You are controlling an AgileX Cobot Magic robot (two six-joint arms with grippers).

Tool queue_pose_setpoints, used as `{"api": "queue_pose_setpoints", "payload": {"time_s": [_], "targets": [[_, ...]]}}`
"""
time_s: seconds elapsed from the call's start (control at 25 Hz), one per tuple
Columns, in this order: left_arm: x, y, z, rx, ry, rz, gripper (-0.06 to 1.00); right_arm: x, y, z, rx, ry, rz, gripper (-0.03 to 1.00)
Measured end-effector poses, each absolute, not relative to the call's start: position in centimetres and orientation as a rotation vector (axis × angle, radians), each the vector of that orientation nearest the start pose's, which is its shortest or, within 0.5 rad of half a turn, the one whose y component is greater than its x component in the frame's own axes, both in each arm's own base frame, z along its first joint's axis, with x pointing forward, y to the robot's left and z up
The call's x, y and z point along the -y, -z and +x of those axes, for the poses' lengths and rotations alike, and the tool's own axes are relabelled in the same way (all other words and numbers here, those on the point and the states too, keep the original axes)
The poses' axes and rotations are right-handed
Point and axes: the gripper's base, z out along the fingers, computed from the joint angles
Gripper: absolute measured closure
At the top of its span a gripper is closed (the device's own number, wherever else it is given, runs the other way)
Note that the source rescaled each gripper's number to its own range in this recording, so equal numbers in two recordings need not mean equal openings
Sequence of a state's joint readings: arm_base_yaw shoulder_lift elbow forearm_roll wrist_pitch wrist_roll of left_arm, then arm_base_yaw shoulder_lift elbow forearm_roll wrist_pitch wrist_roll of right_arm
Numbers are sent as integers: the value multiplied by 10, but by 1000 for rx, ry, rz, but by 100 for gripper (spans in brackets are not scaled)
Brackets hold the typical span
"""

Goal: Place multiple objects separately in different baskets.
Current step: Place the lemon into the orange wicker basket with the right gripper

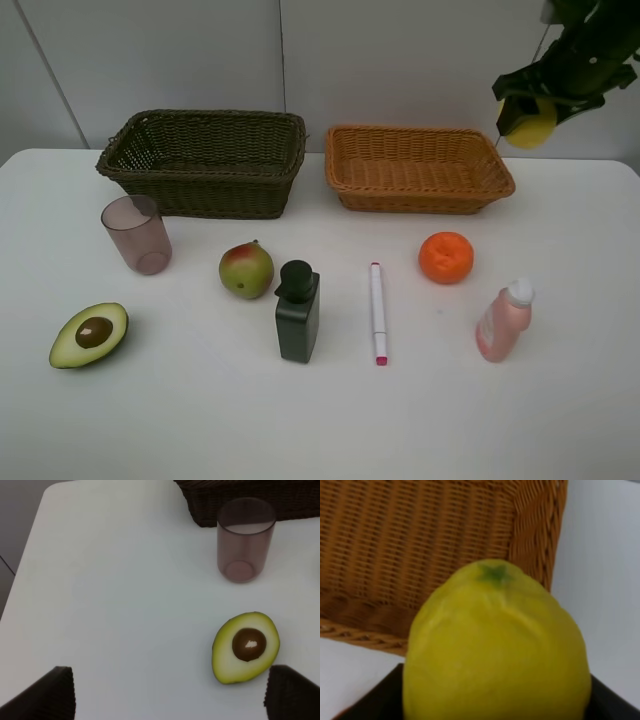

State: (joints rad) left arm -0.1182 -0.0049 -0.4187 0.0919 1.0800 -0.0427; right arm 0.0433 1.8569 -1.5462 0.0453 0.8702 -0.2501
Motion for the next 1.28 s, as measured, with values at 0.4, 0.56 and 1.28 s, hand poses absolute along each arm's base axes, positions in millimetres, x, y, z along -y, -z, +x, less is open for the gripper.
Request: {"api": "queue_pose_setpoints", "payload": {"time_s": [0.4, 0.56, 1.28], "targets": [[-7, -253, 3, -2135, -18, 79, -6, -29, -223, 457, -2596, -68, -411, 43], [-7, -253, 3, -2135, -18, 79, -6, -29, -199, 469, -2600, -60, -408, 43], [-7, -253, 3, -2135, -18, 79, -6, -29, -173, 480, -2576, -45, -393, 43]]}}
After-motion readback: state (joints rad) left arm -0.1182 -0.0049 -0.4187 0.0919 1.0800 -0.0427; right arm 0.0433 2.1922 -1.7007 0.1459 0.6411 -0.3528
